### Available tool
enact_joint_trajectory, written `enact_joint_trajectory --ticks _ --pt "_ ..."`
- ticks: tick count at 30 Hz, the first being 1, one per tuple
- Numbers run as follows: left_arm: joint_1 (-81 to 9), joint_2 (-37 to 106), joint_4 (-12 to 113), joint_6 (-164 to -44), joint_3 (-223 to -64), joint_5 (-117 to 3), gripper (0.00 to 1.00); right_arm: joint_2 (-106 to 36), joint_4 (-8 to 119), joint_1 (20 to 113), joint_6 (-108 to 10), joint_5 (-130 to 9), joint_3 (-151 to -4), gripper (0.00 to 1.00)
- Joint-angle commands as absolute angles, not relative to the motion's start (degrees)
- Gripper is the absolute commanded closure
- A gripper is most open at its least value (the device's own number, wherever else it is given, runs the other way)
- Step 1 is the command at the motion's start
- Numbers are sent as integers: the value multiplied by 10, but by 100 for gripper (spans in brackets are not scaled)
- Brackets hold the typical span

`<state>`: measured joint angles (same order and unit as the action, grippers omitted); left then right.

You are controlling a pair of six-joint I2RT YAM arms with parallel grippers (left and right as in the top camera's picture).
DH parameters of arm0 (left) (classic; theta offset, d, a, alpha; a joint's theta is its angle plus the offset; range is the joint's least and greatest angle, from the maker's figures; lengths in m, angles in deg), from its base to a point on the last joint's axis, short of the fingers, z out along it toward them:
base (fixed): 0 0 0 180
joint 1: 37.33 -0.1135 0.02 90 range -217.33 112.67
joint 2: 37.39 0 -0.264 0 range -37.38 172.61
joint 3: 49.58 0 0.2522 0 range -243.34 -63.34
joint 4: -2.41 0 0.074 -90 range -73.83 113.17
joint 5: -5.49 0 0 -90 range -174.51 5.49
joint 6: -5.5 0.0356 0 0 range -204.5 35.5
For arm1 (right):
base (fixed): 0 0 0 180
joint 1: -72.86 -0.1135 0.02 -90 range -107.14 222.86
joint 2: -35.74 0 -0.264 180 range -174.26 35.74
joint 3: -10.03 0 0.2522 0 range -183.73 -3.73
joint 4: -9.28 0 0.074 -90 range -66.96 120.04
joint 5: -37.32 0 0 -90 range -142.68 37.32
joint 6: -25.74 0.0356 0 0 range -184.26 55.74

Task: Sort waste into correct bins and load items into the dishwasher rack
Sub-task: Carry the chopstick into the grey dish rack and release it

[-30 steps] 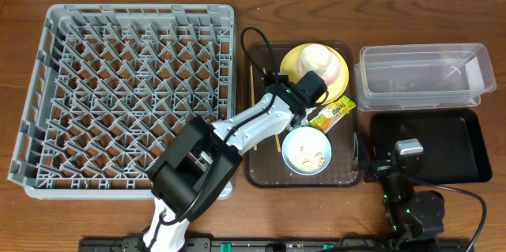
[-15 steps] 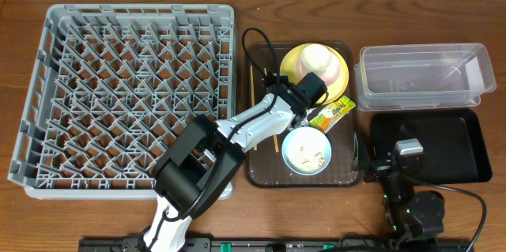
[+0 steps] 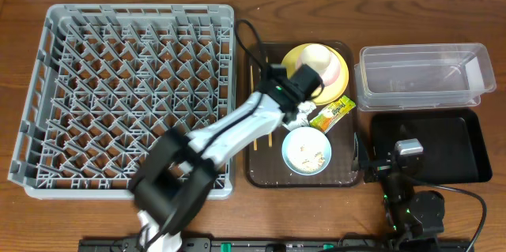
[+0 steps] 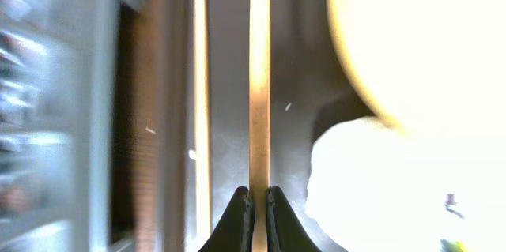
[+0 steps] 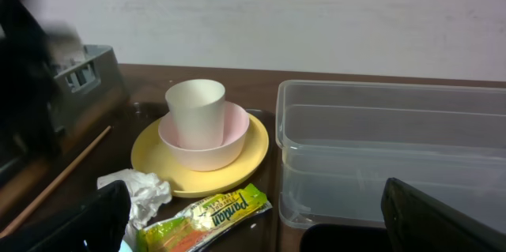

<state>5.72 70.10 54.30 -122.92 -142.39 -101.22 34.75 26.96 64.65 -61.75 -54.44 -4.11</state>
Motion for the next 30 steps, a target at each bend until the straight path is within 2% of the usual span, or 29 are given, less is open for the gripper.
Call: enact_joint_trajectory --ticks 1,7,18,30 --pt "41 619 560 -1185 -1428 -1022 94 348 272 657 -620 -546 -40 1" --pt "-3 539 588 -1127 -1428 -1022 94 348 272 657 -620 -546 -40 1" --pt "-107 544 611 -1115 -1406 -1022 94 348 272 657 -620 -547 -40 1" --pt "-120 602 609 -1110 -1404 -1022 94 348 272 657 -620 -547 -40 1"
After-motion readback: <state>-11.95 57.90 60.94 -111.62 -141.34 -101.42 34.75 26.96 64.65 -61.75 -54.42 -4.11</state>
